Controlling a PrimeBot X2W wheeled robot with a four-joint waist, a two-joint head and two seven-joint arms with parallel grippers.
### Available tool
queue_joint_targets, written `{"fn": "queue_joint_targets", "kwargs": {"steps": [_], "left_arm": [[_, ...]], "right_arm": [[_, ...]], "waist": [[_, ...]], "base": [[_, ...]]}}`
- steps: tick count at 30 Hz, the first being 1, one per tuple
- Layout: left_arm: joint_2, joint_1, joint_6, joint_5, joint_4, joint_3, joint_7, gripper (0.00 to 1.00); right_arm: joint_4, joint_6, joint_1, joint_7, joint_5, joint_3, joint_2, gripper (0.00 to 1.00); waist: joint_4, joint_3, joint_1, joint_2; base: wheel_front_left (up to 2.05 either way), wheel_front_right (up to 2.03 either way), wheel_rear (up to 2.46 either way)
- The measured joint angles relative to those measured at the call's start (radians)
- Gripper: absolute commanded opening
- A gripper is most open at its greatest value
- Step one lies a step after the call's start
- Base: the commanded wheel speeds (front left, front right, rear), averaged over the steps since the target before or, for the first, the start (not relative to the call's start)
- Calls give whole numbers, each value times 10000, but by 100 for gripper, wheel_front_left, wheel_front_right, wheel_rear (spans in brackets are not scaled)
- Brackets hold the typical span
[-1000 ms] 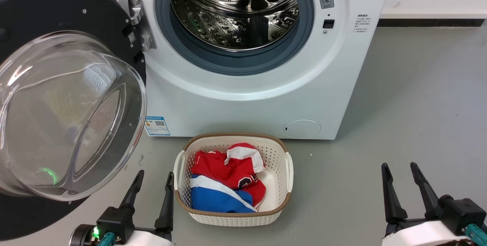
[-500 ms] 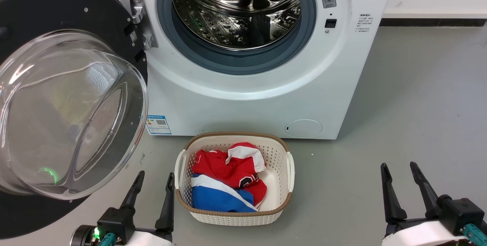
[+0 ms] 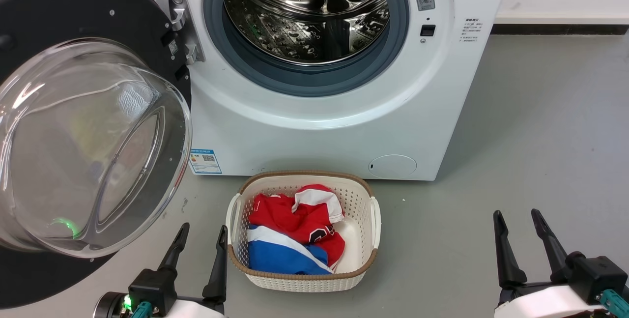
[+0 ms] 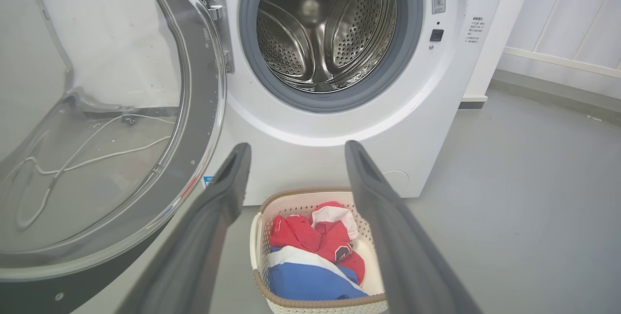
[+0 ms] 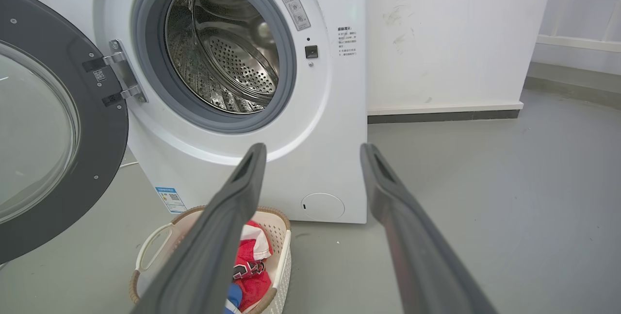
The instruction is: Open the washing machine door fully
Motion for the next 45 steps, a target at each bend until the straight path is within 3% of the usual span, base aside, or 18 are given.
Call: {"fn": "queue_joint_targets", "kwargs": {"steps": [5, 6, 10, 28, 45], "left_arm": [[-2, 0, -27, -105, 98, -10, 0, 100], [-2, 10, -27, -111, 157, -17, 2, 0], [-12, 205, -27, -293, 548, -61, 67, 0], [40, -47, -27, -3883, 706, 109, 821, 0], [88, -380, -27, -6625, 759, 280, 1429, 0]], "right_arm": [[10, 0, 0, 0, 69, 0, 2, 100], [61, 0, 2, 8, 75, 8, 2, 0], [468, 0, 72, 98, 228, 23, 6, 0], [596, 0, -89, 894, 3620, -90, 2, 0], [704, 0, -465, 1534, 6243, -196, -2, 0]], "waist": [[0, -45, 0, 0], [2, -49, 0, 0], [-1, -52, 0, 0], [-37, -69, 0, 0], [-71, -84, 0, 0]], "base": [[0, 0, 0], [0, 0, 0], [0, 0, 0], [0, 0, 0], [0, 0, 0]]}}
